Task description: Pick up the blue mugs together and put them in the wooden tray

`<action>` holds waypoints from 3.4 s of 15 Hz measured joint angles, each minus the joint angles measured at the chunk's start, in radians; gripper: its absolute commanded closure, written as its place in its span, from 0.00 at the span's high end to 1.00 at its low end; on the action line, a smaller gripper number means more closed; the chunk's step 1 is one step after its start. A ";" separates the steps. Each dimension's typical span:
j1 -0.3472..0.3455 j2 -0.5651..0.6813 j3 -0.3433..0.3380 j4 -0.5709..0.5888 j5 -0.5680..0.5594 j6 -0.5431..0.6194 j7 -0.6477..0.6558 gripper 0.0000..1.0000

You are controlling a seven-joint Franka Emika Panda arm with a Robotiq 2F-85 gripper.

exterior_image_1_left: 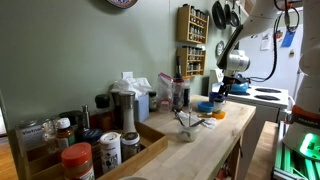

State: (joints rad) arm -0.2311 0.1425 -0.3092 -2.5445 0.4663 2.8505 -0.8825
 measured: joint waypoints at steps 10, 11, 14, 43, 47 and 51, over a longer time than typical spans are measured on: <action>0.000 0.099 0.018 0.028 -0.013 0.017 -0.065 0.56; 0.000 0.102 0.018 0.030 -0.013 0.022 -0.067 0.49; 0.001 0.099 0.018 0.035 -0.017 0.034 -0.081 0.27; 0.145 -0.745 0.106 -0.105 -0.387 -0.776 -0.089 0.21; 0.144 -0.722 0.094 -0.103 -0.387 -0.771 -0.090 0.05; 0.166 -0.737 0.128 -0.105 -0.392 -0.756 -0.090 0.05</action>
State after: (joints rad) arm -0.0651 -0.5944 -0.1810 -2.6496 0.0746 2.0942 -0.9720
